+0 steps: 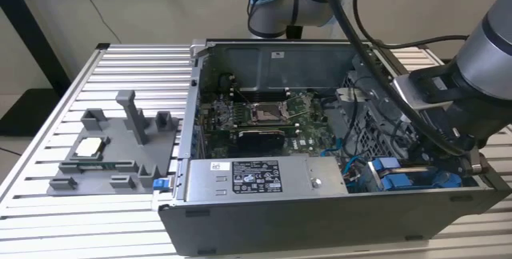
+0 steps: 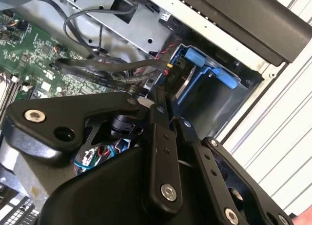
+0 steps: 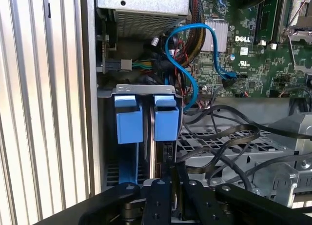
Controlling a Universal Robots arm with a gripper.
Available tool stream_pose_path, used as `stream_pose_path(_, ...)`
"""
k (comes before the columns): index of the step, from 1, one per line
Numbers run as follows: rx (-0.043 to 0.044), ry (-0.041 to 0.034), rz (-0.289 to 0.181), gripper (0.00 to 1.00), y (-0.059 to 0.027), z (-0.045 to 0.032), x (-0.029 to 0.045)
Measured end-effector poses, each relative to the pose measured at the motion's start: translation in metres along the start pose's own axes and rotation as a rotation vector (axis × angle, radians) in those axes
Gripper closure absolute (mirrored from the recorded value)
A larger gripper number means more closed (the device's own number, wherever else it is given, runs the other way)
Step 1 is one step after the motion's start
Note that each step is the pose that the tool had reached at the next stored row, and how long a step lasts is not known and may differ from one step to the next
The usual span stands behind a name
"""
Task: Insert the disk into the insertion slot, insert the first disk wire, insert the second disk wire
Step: 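Insert the second disk wire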
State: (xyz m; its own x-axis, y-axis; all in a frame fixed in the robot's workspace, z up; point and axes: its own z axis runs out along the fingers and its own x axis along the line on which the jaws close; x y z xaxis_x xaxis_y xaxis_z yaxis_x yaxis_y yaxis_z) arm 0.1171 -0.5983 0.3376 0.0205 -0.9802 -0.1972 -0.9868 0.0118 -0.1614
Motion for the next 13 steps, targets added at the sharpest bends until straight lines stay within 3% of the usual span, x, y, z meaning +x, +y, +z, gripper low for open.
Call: stream_pose_path(13,0.0,-0.0002,0.0,0.84,-0.0007,0.0007,-0.0019)
